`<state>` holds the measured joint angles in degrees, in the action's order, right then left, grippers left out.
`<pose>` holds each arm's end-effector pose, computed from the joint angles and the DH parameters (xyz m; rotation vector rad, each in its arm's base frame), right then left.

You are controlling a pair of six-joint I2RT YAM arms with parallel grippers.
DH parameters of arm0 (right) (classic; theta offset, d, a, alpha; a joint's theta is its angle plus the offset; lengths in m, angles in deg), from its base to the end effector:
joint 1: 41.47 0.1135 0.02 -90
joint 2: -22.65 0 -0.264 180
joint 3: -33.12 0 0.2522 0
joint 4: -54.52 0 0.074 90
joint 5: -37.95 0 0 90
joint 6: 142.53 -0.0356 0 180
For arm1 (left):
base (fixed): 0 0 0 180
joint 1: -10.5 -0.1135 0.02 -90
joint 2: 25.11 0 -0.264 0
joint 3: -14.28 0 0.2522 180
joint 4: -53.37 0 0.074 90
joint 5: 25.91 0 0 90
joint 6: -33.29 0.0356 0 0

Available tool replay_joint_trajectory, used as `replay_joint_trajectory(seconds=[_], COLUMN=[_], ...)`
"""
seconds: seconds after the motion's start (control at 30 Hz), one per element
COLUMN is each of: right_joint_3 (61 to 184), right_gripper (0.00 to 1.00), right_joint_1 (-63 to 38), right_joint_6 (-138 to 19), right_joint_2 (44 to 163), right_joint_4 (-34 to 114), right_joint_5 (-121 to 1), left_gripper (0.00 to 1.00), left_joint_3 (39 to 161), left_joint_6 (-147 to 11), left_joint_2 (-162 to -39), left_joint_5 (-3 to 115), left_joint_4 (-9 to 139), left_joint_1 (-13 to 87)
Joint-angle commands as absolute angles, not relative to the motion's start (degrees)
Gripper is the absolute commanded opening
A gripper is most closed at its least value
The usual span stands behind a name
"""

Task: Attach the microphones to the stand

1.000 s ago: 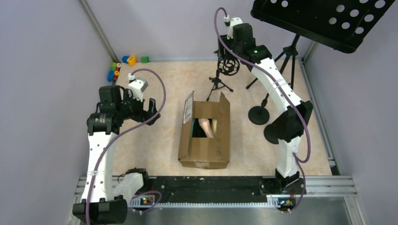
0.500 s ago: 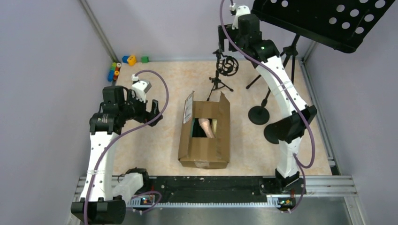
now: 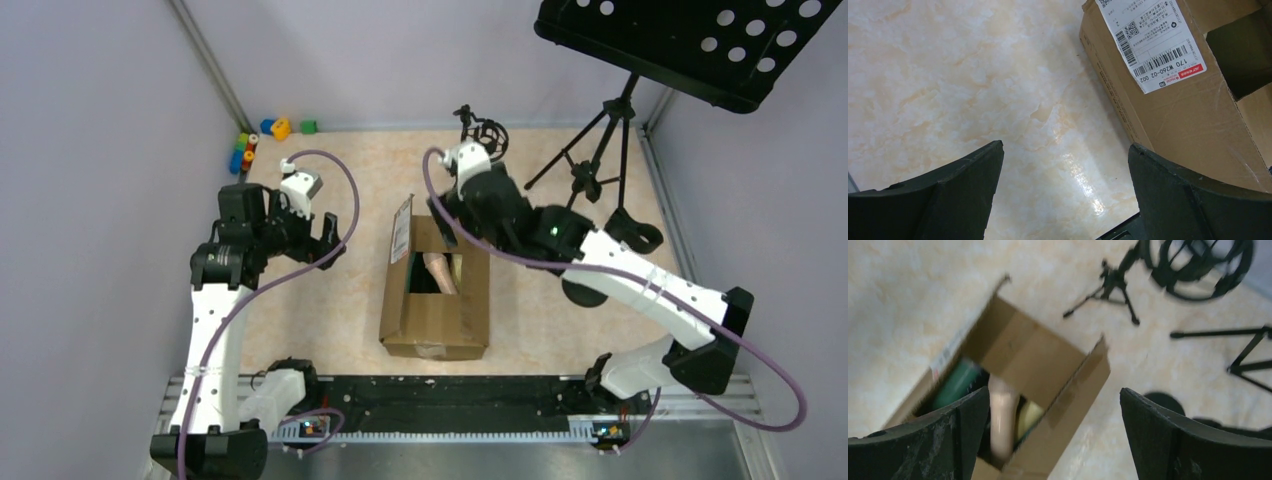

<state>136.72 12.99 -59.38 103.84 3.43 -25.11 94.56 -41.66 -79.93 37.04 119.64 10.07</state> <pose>0.1907 0.2392 0.4198 -0.5469 1.9426 0.1922 0.1757 -0.0149 0.3686 0.5216 2.1573 -0.3898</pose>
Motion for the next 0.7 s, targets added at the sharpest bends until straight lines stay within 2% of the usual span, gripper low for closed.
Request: replay_joint_trajectory(seconds=[0.0,0.2,0.33,0.47,0.57,0.67], right_joint_3=[125.2,120.8,119.7,117.6,116.1,115.2], right_gripper=[0.99,0.99,0.98,0.91,0.76,0.46], right_joint_1=[18.4,23.3,23.9,24.0,23.9,24.0], right_joint_6=[-69.8,-75.4,-77.0,-78.3,-79.3,-80.2], right_joint_2=[98.2,99.7,100.9,99.8,97.6,95.3], right_joint_4=[-0.2,-5.1,-6.9,-7.8,-7.8,-7.4], right_joint_5=[-16.8,-14.5,-14.0,-13.5,-13.9,-15.0], left_gripper=[0.99,0.95,0.96,0.98,0.99,0.99], left_joint_3=[94.9,96.4,97.3,97.8,98.7,101.0], left_joint_6=[-41.0,-40.1,-39.4,-38.8,-38.4,-38.3], left_joint_2=[-78.2,-77.4,-77.1,-76.7,-76.9,-77.4], left_joint_5=[37.6,37.1,37.6,38.3,38.8,38.3], left_joint_4=[118.3,119.7,120.9,121.0,121.0,120.6], left_joint_1=[10.2,10.2,10.2,10.2,10.2,10.2])
